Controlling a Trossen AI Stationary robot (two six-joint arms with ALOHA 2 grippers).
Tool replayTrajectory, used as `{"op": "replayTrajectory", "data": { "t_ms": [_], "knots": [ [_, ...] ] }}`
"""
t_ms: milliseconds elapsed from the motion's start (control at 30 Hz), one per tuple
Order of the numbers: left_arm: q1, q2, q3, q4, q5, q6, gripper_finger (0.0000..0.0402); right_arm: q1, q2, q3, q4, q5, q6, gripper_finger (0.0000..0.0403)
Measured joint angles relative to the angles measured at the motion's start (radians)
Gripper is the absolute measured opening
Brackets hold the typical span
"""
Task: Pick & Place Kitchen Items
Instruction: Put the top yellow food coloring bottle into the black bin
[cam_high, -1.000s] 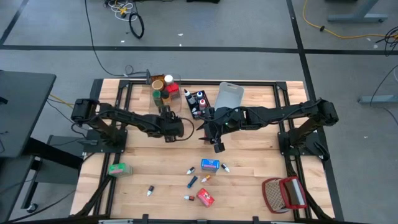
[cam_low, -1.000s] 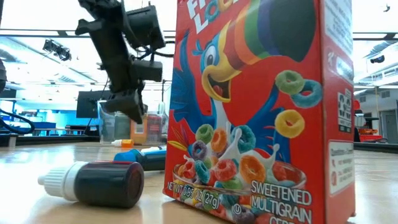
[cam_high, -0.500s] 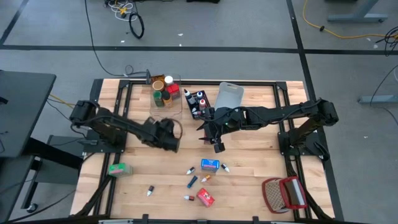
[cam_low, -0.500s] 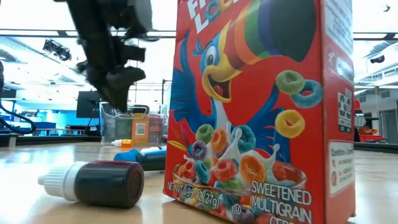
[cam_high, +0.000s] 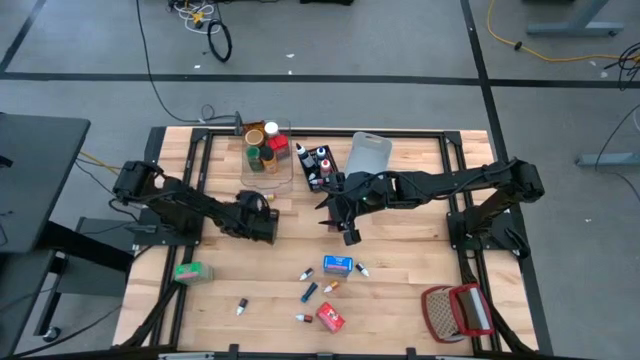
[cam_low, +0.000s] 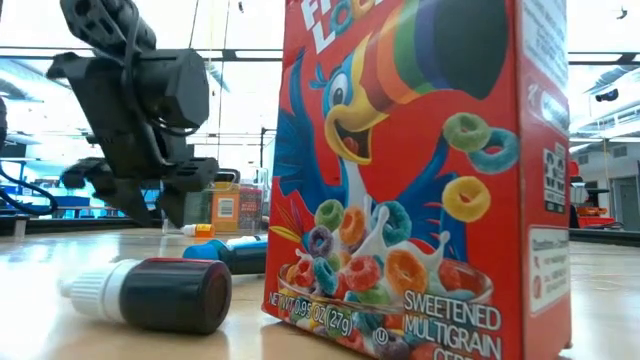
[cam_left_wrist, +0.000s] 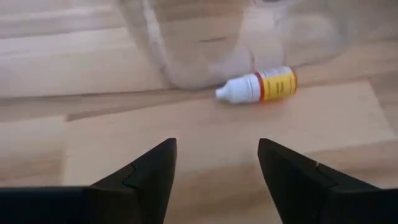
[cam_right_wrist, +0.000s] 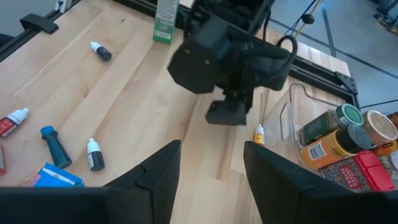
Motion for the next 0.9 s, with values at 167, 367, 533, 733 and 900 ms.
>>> {"op": "replayTrajectory", "data": {
  "t_ms": [167, 367, 533, 733, 900],
  "knots": [
    [0.048, 0.000, -0.046, 0.225, -0.026, 0.075, 0.0261, 0.000, 0.000, 0.000, 0.004, 0.000, -0.008, 0.0188],
    [0.077, 0.000, -0.063, 0.332, -0.051, 0.146, 0.0272, 0.000, 0.000, 0.000, 0.005, 0.000, -0.008, 0.0188],
    [0.092, 0.003, -0.063, 0.332, -0.049, 0.134, 0.0273, 0.000, 0.000, 0.000, 0.005, 0.000, -0.008, 0.0188],
    [0.095, 0.021, -0.063, 0.322, -0.021, 0.128, 0.0273, 0.000, 0.000, 0.000, 0.005, 0.000, -0.008, 0.0188],
    [0.095, 0.024, -0.063, 0.317, -0.031, 0.131, 0.0273, 0.000, 0.000, 0.000, 0.006, 0.000, -0.008, 0.0188]
  ]
}}
